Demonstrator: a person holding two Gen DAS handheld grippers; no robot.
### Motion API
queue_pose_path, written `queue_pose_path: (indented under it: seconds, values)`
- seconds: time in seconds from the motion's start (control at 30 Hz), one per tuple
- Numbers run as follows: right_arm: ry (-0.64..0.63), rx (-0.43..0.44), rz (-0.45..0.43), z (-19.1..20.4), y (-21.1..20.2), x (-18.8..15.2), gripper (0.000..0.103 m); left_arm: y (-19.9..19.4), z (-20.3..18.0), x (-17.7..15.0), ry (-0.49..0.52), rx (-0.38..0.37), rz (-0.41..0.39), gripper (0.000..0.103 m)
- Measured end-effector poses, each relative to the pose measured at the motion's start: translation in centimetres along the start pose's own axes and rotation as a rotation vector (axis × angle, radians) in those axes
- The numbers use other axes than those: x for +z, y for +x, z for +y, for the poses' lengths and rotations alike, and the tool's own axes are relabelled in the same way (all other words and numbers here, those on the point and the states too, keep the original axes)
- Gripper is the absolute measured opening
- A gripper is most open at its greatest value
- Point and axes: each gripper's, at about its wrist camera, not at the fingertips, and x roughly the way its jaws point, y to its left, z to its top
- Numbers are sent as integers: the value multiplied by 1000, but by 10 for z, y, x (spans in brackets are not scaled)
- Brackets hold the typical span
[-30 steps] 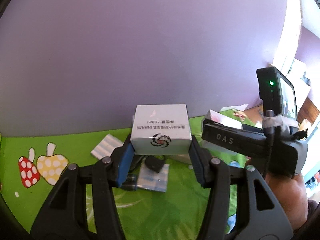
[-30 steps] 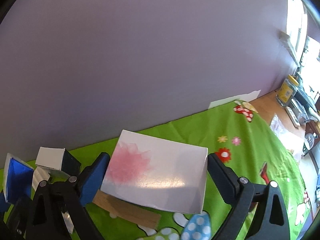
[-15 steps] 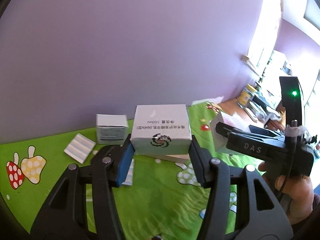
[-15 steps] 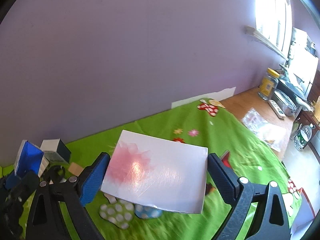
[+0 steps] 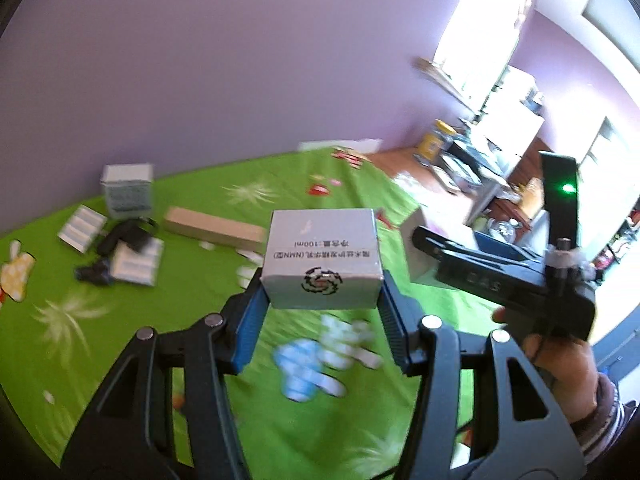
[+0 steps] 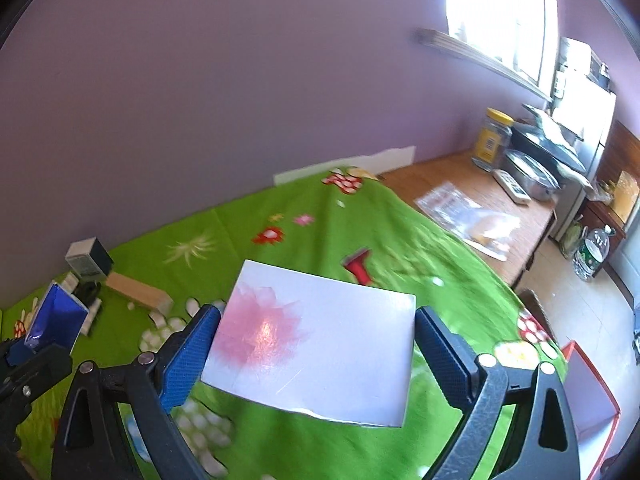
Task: Organize objects
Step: 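Carry the grey box and white pink-print box over the storage box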
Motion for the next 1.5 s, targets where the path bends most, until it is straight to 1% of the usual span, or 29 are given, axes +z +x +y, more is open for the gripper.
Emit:
queue_pose_path:
  seconds: [0.13,0.2,0.27,0.4,0.5,0.67,0.93,1.1,1.23,1.33,1.5]
  values:
    - [11,-25,7,-37,4,-14,97,-5,-31,-16,4,-69,3,57]
    - [14,-43,9,-50,-6,-21,97,-4,-48,-24,11,-105,8,57]
    - [16,-58,14,-66,-11,-29,97,-4,-64,-33,19,-128,10,57]
    - [1,-106,29,-91,-19,-50,97,7,-94,-47,35,-158,11,57]
    - [19,-119,54,-109,-26,-67,97,19,-113,-55,46,-181,20,57]
    - [60,-153,70,-142,-35,-86,97,26,-134,-70,81,-191,36,57]
    - [112,-221,77,-190,-52,-110,97,50,-155,-93,110,-244,70,57]
    - [138,-254,77,-216,-61,-124,97,45,-171,-110,154,-270,97,57]
    - [162,-278,80,-237,-61,-134,97,56,-193,-119,195,-297,122,57]
    - [186,-287,96,-251,-60,-145,97,62,-209,-131,228,-306,148,57]
    - [241,-322,173,-275,-45,-169,97,79,-232,-156,285,-311,214,57]
